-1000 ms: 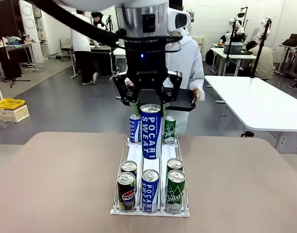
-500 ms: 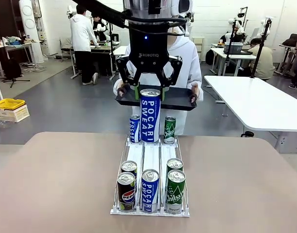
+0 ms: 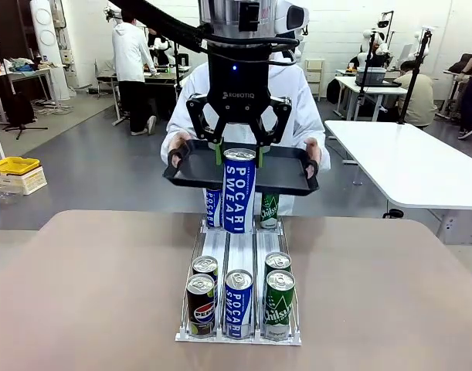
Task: Retrieve and hand over the desired beverage to the person.
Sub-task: Pick up a can of the same type that the person held from the Automatic Can Dispenser.
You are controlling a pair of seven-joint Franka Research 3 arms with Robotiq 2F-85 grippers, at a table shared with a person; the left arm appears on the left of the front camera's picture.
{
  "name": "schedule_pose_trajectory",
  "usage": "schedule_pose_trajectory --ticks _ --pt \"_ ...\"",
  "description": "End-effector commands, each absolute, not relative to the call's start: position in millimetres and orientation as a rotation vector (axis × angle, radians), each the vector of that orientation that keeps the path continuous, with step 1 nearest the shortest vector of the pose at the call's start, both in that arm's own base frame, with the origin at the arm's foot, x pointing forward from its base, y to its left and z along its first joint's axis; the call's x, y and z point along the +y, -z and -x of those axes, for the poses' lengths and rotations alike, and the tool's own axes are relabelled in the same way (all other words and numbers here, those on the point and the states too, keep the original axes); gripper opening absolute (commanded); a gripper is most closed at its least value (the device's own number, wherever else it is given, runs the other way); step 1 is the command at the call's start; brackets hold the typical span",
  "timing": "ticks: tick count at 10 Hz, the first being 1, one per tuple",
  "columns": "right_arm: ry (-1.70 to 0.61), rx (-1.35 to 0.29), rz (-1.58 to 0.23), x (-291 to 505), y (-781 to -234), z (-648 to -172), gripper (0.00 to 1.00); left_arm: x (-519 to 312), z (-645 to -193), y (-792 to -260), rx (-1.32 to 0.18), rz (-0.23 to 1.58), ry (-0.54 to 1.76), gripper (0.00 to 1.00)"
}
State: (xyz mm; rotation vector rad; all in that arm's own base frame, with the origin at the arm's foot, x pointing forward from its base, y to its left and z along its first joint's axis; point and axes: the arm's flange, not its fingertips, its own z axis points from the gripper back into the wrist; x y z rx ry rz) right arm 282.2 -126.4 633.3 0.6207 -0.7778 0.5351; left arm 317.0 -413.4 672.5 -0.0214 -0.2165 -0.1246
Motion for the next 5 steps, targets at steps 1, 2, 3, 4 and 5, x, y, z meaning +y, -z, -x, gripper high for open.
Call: schedule_pose_trajectory --ticks 1,2,3,4,5 --pt "-0.548 -0.793 -0.648 -126.1 -635.6 -285.0 1.0 -408.7 -312.2 -674.2 -0.224 0.03 0.118 0.0" --pt "-0.548 -0.793 -0.648 -126.1 -635.6 -285.0 1.0 -408.7 -312.2 -674.2 -0.224 0.03 0.118 0.0" --pt "-0.548 -0.793 -0.648 -126.1 -635.6 -285.0 1.0 -408.7 -312.2 -674.2 -0.224 0.03 0.118 0.0" --pt "-0.548 -0.793 -0.648 -126.1 -635.6 -285.0 1.0 -408.7 -312.2 -674.2 -0.224 0.03 0.118 0.0" --pt "-0.548 -0.793 -0.648 -126.1 -635.6 -285.0 1.0 -408.7 -312.2 -674.2 -0.224 0.03 0.118 0.0"
